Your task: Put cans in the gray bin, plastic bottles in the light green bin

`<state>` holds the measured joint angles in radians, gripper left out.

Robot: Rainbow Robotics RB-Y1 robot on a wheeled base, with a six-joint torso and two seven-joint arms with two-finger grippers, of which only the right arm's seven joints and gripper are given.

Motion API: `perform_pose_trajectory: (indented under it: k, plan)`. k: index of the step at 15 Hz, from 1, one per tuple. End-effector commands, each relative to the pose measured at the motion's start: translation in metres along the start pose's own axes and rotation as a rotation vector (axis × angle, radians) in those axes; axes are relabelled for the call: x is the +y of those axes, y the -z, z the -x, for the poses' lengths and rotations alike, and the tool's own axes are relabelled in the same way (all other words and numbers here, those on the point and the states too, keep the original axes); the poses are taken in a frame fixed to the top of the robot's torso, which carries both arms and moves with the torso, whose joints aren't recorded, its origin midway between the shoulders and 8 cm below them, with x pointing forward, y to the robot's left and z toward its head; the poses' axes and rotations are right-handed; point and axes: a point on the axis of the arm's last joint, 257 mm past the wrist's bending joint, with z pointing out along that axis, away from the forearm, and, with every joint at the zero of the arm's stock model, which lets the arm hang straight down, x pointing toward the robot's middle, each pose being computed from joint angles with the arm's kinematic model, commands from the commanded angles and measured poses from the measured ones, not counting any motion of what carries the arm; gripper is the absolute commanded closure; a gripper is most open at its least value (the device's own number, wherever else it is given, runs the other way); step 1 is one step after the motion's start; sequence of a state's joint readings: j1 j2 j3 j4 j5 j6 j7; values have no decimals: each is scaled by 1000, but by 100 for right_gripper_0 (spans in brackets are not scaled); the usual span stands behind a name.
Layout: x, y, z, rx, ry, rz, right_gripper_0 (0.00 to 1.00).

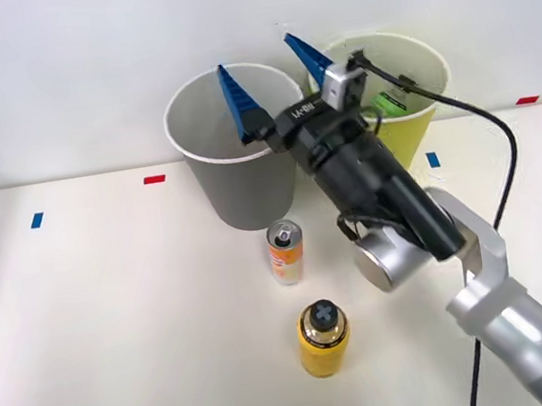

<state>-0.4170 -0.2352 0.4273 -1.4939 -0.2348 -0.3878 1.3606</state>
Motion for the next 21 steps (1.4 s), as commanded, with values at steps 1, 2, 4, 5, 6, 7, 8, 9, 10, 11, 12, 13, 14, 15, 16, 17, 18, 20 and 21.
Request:
perform_pose_trajectory:
  k: [1,2,4,5,6,7,8,9,10,11,12,13,14,15,16,17,18,20,21]
  plan:
    - [-6,31,7,-16,5,-12,0]
    - [-10,47,12,-15,12,-20,0]
    - [-16,74,22,-11,22,-33,0]
    - [-20,93,26,0,32,-44,0]
    - [-23,110,30,10,39,-57,0]
    - [-27,126,34,20,50,-74,0]
    - [-32,147,38,37,57,-101,0]
    - [-38,165,41,51,70,-132,0]
    - [-42,177,42,59,75,-155,0]
    - [-48,197,44,71,87,-188,0]
    - [-54,213,43,78,92,-217,0]
    - [-58,226,42,86,92,-242,0]
    - [-62,240,40,95,90,-271,0]
    - [-66,256,38,110,93,-305,0]
    - [-69,269,36,122,96,-330,0]
    - [-71,283,35,133,97,-357,0]
    - [-71,296,33,146,93,-382,0]
    - [-70,313,30,149,70,-437,0]
    - [-70,319,29,150,60,-466,0]
